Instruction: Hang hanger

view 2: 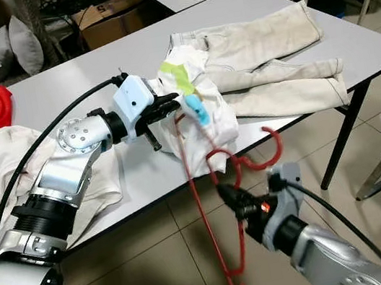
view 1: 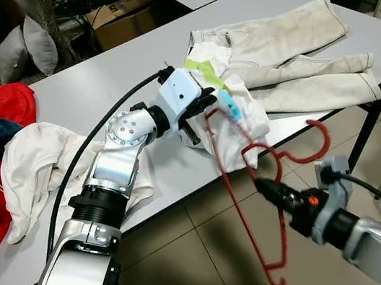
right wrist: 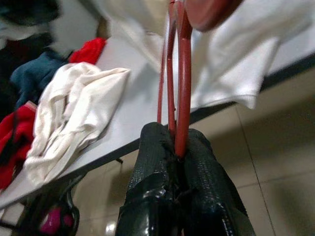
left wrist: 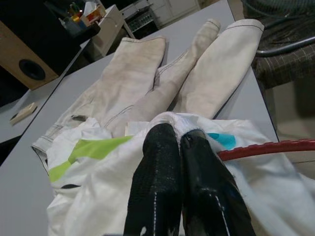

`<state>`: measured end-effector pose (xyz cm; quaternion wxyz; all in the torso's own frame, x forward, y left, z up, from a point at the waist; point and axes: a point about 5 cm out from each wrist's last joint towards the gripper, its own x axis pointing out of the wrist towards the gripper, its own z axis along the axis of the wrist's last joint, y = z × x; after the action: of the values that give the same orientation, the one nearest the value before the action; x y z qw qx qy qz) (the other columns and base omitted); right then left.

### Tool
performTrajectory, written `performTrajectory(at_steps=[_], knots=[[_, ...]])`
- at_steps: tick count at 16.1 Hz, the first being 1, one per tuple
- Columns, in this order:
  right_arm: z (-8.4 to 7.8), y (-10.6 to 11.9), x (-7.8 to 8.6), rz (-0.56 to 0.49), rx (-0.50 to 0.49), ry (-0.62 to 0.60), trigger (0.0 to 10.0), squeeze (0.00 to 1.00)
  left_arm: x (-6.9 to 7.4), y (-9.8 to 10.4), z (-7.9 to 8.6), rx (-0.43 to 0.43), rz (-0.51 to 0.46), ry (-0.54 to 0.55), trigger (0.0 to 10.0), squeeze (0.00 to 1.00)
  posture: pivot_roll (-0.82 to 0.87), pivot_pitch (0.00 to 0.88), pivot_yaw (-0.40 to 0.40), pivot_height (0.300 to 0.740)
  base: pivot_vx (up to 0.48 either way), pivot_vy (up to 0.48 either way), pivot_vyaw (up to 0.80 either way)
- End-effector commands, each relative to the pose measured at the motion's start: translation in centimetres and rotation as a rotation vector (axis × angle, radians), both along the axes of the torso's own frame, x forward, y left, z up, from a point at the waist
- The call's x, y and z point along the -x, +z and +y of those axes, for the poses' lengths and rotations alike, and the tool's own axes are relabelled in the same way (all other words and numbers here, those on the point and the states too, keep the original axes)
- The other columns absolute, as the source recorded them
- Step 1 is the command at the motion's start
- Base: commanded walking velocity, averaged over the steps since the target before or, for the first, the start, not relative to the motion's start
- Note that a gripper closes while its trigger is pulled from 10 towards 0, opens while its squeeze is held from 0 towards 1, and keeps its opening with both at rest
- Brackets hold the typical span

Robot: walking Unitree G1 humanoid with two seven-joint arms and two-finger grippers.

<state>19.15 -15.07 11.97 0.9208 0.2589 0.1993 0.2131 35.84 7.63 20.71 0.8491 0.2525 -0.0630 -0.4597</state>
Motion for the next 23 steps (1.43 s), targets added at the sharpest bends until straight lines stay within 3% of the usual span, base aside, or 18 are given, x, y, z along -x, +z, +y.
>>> performTrajectory(at_steps=[1, 3, 4, 6, 8, 9, 11, 13, 14, 18, 20, 23], knots=[[-0.2, 0.0, -0.2, 0.014, -0.021, -0.035, 10.0, 0.0, 0.0, 0.0, 0.6, -0.032, -0.006, 0.012, 0.0, 0.0, -0.13, 0.034, 0.145, 0.74, 0.0, 0.0, 0.0], [-0.3, -0.1, -0.3, 0.046, -0.12, -0.102, 10.0, 0.0, -0.6, -0.2, 1.8, -0.07, -0.024, 0.081, 0.0, 0.0, -0.14, 0.032, 0.147, 0.74, 0.0, 0.0, 0.0], [-1.1, -1.3, -0.1, 0.13, -0.136, -0.167, 10.0, 0.0, -1.2, 0.1, 3.0, -0.069, -0.036, 0.152, 0.0, 0.0, -0.14, 0.03, 0.148, 0.74, 0.0, 0.0, 0.0], [-2.9, -1.6, -0.8, 0.143, -0.104, -0.252, 10.0, 0.0, -1.7, 0.6, 4.0, -0.066, -0.058, 0.207, 0.0, 0.0, -0.14, 0.027, 0.146, 0.74, 0.0, 0.0, 0.0], [-6.1, 2.2, -3.2, -0.023, -0.235, -0.407, 10.0, 0.0, -2.3, 2.7, 5.0, 0.005, -0.124, 0.279, 0.0, 0.0, -0.13, 0.022, 0.135, 0.74, 0.0, 0.0, 0.0], [-6.7, 3.7, -3.7, -0.082, -0.289, -0.426, 10.0, 0.0, -2.3, 3.2, 5.1, 0.031, -0.135, 0.279, 0.0, 0.0, -0.13, 0.019, 0.13, 0.74, 0.0, 0.0, 0.0], [-6.4, 3.9, -3.5, -0.072, -0.291, -0.397, 10.0, 0.0, -1.5, 2.5, 4.5, 0.025, -0.11, 0.227, 0.0, 0.0, -0.13, 0.014, 0.123, 0.74, 0.0, 0.0, 0.0], [-4.5, 1.1, -2.4, 0.074, -0.21, -0.334, 10.0, 0.0, -0.4, 0.8, 3.6, 0.021, -0.055, 0.178, 0.0, 0.0, -0.13, 0.017, 0.121, 0.74, 0.0, 0.0, 0.0], [-3.9, 0.6, -2.2, 0.11, -0.222, -0.314, 10.0, 0.0, 0.1, 0.4, 3.0, 0.027, -0.032, 0.148, 0.0, 0.0, -0.13, 0.022, 0.126, 0.74, 0.0, 0.0, 0.0], [-2.2, 0.7, -2.1, 0.125, -0.269, -0.272, 10.0, 0.0, 1.0, 0.7, 1.7, 0.075, -0.008, 0.089, 0.0, 0.0, -0.14, 0.025, 0.132, 0.74, 0.0, 0.0, 0.0], [-0.8, 0.5, -1.9, 0.115, -0.174, -0.178, 10.0, 0.0, 1.1, 1.5, 0.9, 0.139, 0.002, 0.072, 0.0, 0.0, -0.14, 0.024, 0.133, 0.74, 0.0, 0.0, 0.0], [-1.6, 1.5, -2.7, 0.03, -0.184, -0.269, 10.0, 0.0, 1.3, 2.2, 0.8, 0.184, 0.024, 0.062, 0.0, 0.0, -0.14, 0.022, 0.137, 0.74, 0.0, 0.0, 0.0]])
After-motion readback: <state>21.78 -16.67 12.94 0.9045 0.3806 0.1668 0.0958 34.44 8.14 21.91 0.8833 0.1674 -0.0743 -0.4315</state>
